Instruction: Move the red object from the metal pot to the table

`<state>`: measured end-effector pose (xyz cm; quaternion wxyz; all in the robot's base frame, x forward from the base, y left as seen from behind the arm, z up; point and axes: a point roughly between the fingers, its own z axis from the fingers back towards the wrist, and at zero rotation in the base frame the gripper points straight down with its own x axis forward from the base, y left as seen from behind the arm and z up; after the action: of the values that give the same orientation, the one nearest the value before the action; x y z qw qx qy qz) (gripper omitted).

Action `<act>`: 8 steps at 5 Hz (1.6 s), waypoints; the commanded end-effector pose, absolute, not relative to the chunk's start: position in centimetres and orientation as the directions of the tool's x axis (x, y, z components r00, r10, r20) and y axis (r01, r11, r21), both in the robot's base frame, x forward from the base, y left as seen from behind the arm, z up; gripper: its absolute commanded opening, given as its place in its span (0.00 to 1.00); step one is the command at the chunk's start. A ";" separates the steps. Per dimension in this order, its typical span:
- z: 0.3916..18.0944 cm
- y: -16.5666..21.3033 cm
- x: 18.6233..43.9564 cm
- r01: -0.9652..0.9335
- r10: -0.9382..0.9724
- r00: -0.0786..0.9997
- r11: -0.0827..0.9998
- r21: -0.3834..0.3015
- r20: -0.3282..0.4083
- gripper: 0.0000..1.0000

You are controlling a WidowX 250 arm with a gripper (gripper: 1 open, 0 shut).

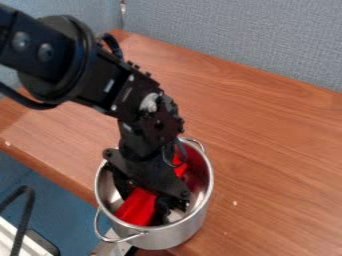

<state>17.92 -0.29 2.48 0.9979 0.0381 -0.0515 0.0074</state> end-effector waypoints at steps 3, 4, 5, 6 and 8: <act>2.5 1.7 18.1 -0.084 0.076 0.994 0.992 0.092 0.084 0.00; 2.5 1.6 17.3 -0.122 0.116 0.990 0.989 0.088 0.075 0.00; 2.4 1.5 16.4 -0.161 0.155 0.986 0.983 0.088 0.067 0.00; 2.5 1.4 15.7 -0.201 0.196 0.978 0.976 0.083 0.064 0.00; 4.5 -0.1 17.0 -0.053 0.048 0.997 0.995 0.079 0.066 0.00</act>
<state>16.05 0.04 3.76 0.9986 0.0414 -0.0125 0.0310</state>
